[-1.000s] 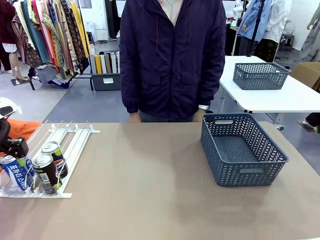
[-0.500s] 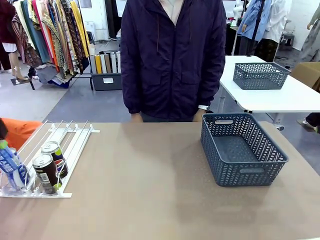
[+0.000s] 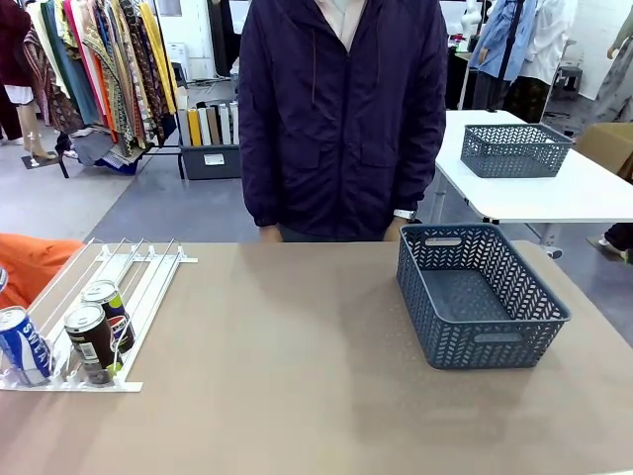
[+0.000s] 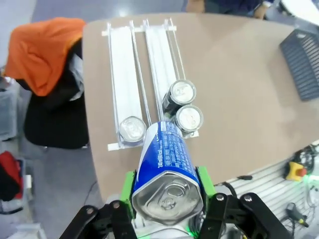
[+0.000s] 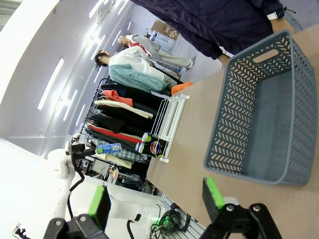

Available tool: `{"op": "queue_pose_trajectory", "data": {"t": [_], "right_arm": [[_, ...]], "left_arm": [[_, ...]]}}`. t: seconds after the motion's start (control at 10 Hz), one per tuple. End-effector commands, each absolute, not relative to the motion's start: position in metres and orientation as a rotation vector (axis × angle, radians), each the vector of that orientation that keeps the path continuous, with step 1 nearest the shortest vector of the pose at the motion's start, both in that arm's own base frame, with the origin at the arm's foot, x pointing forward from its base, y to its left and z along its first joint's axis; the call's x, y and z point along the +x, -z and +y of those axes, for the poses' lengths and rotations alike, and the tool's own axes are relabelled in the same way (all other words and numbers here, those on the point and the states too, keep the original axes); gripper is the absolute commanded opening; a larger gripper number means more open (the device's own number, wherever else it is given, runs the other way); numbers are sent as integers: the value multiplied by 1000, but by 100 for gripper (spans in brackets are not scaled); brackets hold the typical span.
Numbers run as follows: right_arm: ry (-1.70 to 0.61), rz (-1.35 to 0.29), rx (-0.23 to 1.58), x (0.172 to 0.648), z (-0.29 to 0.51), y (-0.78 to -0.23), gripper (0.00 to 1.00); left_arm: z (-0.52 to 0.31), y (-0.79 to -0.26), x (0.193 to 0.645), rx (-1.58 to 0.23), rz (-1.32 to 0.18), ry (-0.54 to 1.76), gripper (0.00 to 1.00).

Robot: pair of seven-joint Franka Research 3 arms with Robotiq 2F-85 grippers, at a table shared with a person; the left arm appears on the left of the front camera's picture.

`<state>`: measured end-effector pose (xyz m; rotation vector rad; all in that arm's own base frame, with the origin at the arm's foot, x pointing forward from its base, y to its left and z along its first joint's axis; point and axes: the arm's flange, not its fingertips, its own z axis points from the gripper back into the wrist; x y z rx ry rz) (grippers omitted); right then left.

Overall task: Retrieve and store the cans from the dispenser.
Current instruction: Pick up one can from the Automatic Can Dispenser and place it in the middle of the table.

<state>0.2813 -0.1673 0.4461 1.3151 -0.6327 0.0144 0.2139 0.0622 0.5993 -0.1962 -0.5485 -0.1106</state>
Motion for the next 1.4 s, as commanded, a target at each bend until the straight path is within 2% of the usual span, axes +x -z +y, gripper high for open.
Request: {"op": "queue_pose_trajectory", "data": {"t": [0.0,0.5,0.7,0.9,1.2,1.3], "right_arm": [[-10,-656,1334,284,-167,-451,100],[-10,-656,1334,284,-167,-451,100],[-10,-656,1334,284,-167,-451,100],[-10,-656,1334,284,-167,-451,100],[-10,-656,1334,284,-167,-451,100],[-10,-656,1334,284,-167,-451,100]], "left_arm": [[50,-597,219,-125,-530,111,0],[49,-596,219,-137,-511,135,0],[11,-613,252,-110,-590,283,0],[-78,-620,312,-100,-596,487,0],[-249,-544,362,-66,-339,846,0],[-302,-509,370,-63,-308,900,0]]}}
